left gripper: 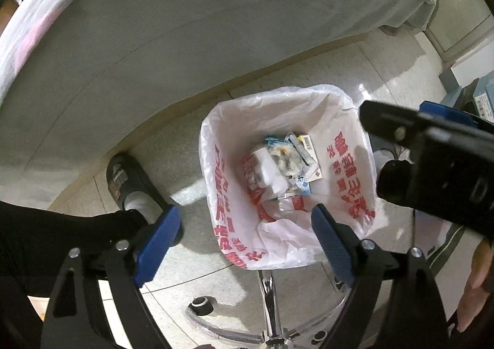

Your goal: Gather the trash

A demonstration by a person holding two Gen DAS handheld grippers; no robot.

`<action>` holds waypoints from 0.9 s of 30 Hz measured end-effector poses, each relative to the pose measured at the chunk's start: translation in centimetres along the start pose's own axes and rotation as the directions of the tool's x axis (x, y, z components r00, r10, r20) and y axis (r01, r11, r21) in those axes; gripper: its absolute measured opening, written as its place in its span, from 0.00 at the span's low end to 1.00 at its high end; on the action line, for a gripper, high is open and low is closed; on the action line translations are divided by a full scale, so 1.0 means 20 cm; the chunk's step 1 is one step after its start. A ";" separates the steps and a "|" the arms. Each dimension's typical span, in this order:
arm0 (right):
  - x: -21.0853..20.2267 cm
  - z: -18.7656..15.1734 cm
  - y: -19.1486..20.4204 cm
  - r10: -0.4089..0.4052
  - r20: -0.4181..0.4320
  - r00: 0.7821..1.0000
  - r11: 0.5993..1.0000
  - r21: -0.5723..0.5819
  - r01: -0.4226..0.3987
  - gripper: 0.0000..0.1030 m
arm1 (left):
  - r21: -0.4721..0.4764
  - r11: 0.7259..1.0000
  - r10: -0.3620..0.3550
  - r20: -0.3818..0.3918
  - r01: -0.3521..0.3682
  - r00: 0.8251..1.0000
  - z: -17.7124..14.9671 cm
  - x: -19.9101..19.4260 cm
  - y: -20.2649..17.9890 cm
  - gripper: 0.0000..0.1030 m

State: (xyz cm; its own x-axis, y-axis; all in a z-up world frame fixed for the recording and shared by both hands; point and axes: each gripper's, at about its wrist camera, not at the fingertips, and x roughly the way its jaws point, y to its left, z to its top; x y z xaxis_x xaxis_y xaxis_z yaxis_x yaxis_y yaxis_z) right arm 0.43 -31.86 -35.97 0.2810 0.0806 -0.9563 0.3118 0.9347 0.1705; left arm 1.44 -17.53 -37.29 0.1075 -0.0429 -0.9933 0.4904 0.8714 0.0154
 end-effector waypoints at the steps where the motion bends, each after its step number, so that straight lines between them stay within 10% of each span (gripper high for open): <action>1: 0.00 0.00 0.00 -0.001 0.001 1.000 1.000 0.007 0.001 0.77 | -0.004 1.000 0.002 0.001 -0.002 1.000 0.00 0.00 0.00 0.82; 27: -0.19 -0.05 0.03 0.060 -0.012 0.998 0.998 0.000 -0.060 0.93 | -0.109 0.993 0.063 0.177 -0.044 0.982 0.00 -0.27 0.11 0.82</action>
State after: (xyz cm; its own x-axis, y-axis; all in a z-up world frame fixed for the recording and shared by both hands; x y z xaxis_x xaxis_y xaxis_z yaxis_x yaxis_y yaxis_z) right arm -1.33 -31.27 -32.55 0.2883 0.1408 -0.9471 0.2943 0.9282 0.2276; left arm 1.95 -15.43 -31.90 0.2896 -0.0739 -0.9543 0.3883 0.9204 0.0466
